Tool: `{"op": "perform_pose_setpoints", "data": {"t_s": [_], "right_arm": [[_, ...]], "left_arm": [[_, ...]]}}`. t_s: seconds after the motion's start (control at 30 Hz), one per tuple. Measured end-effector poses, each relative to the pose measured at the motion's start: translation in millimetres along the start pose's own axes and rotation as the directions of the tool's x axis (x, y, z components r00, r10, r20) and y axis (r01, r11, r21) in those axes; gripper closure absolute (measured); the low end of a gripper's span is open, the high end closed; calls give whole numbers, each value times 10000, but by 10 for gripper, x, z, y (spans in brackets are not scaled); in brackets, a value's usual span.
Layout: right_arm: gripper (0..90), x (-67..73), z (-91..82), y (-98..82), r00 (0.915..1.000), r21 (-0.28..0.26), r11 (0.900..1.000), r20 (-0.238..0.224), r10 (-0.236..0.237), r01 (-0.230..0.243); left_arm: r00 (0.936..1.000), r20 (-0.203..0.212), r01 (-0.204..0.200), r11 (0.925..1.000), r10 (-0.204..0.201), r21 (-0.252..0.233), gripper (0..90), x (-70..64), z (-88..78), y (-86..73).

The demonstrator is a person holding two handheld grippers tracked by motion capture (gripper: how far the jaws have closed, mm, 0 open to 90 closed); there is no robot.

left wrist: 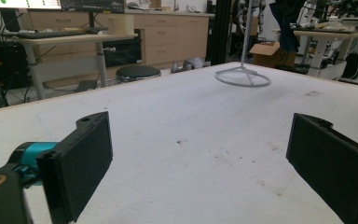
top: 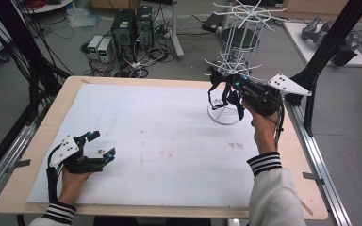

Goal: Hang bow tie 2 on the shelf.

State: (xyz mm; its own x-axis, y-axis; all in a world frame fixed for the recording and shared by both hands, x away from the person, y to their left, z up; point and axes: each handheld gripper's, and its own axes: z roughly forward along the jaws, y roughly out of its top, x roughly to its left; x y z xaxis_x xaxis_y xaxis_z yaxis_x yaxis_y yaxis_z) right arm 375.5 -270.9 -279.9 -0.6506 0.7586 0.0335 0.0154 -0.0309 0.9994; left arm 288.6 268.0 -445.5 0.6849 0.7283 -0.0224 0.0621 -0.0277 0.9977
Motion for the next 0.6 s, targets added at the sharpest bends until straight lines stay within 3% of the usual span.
{"op": "perform_pose_setpoints", "data": {"t_s": [0.6], "right_arm": [[825, -97, 72, -41, 9978, -11, 9999, 642, 135, -134]], "left_arm": [[9977, -676, -21, 9982, -19, -591, 74, 19, -58, -28]]}}
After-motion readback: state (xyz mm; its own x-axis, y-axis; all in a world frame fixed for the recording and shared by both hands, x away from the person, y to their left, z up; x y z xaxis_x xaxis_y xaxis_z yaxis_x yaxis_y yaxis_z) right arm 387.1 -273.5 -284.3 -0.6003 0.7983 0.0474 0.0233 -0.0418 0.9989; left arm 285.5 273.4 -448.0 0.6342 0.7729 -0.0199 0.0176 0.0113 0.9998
